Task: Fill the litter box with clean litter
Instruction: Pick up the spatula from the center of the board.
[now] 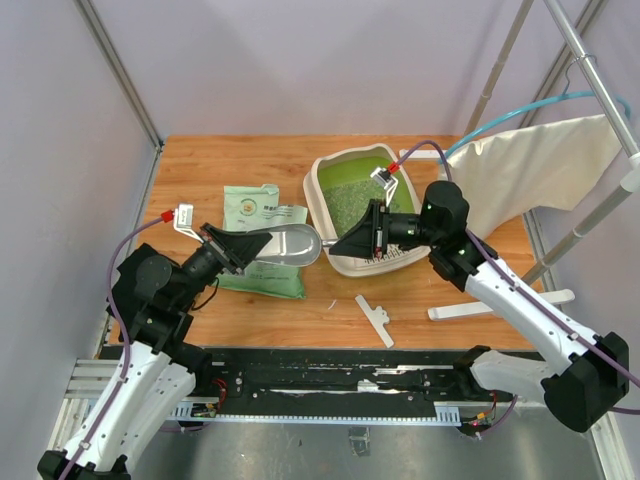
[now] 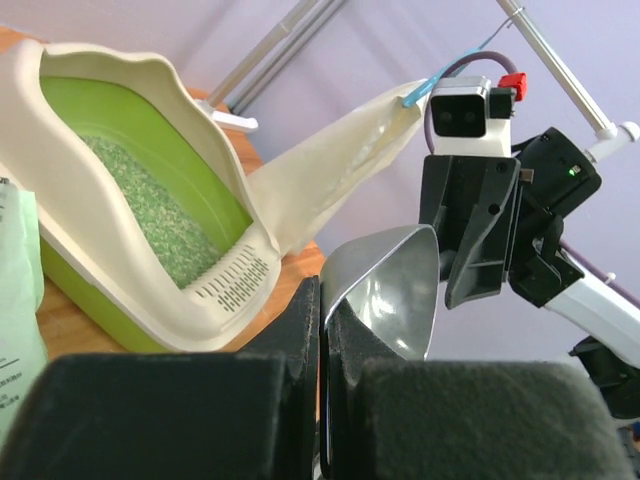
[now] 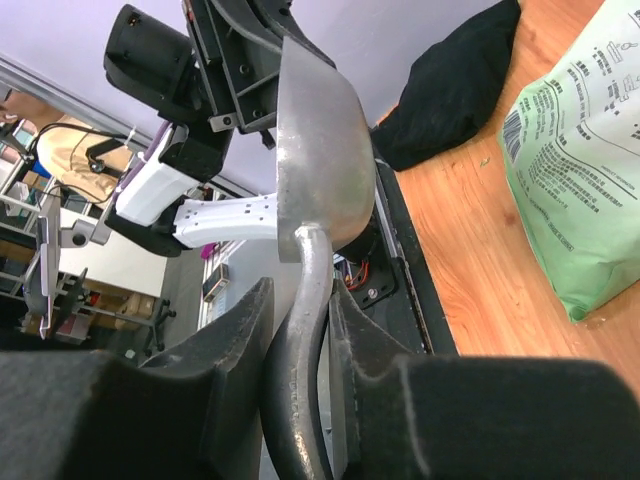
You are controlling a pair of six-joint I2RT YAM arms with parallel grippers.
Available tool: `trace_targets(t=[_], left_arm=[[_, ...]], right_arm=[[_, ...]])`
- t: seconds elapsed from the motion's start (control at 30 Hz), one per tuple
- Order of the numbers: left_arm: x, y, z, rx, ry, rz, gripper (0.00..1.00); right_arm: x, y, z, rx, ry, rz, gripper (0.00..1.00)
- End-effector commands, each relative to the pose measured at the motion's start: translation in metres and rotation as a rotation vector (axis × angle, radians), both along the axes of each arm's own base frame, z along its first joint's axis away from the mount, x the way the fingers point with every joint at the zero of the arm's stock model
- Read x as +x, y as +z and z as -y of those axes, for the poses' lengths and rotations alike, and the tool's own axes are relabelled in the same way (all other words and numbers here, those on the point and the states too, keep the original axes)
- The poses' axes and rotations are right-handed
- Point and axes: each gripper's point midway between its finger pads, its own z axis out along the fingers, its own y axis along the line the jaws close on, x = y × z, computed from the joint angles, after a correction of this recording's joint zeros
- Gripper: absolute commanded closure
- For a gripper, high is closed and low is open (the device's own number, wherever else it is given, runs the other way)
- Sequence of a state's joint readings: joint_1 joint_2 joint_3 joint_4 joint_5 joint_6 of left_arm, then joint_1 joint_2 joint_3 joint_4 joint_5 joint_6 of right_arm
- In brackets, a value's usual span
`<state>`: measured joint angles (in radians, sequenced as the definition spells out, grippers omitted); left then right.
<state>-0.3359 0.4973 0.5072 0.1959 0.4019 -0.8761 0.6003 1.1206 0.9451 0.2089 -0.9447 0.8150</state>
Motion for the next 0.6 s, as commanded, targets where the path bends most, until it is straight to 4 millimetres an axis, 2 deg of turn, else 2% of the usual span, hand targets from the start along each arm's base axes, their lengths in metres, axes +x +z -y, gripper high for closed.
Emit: trace_targets(t=[0.0, 0.03, 0.07, 0.17, 0.3, 0.47, 0.53, 0.57], left_arm=[[-0.005, 0.027, -0.004, -0.014, 0.015, 0.090, 1.00], [-0.005, 0.028, -0.004, -0.014, 0.019, 0.092, 0.99], [-0.005, 0.028, -0.004, -0.014, 0.020, 0.092, 0.99], [-0.004, 0.029, -0.005, -0.015, 0.026, 0.093, 1.00], [-0.002, 0.028, -0.004, -0.014, 0.027, 0.089, 0.99], [-0.001, 0.025, -0.003, -0.011, 0.022, 0.083, 0.99], [-0.001, 0.025, -0.004, -0.007, 0.027, 0.084, 0.94], [-0.001, 0.024, -0.004, 0.001, 0.029, 0.087, 0.80]], right_arm=[[-0.010, 0.023, -0.005, 0.049, 0.055, 0.042, 0.76], [-0.011, 0.025, -0.005, 0.051, 0.063, 0.038, 0.63], [-0.012, 0.026, -0.005, 0.052, 0.071, 0.039, 0.63], [-0.014, 0.029, -0.005, 0.056, 0.075, 0.045, 0.80], [-0.015, 0.033, -0.004, 0.064, 0.079, 0.055, 0.94], [-0.014, 0.038, -0.003, 0.069, 0.057, 0.066, 0.99], [-0.010, 0.034, -0.002, 0.042, 0.030, 0.058, 0.99], [-0.008, 0.032, -0.001, 0.025, 0.012, 0.057, 0.99]])
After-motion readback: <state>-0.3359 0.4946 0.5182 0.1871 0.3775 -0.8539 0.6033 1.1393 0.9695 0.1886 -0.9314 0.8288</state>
